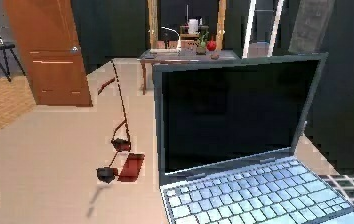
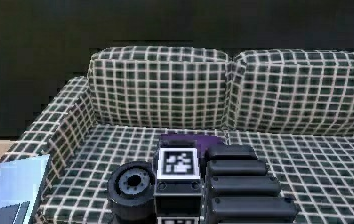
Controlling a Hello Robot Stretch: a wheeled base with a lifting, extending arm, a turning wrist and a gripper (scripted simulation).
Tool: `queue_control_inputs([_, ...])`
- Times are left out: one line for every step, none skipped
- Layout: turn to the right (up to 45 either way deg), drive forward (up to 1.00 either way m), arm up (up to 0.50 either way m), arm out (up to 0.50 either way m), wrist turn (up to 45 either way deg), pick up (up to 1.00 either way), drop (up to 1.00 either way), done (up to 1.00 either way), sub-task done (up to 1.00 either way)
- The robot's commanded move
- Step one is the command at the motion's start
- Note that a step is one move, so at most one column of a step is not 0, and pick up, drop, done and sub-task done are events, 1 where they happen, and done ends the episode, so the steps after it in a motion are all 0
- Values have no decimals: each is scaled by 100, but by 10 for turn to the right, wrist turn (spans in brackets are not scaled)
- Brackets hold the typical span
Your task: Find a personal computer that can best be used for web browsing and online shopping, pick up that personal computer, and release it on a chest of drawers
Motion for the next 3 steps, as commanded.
queue_control_inputs([0,100,0,0,0,0,0,0,0])
queue_control_inputs([0,90,0,0,0,0,0,0,0])
queue_control_inputs([-390,0,0,0,0,0,0,0,0])
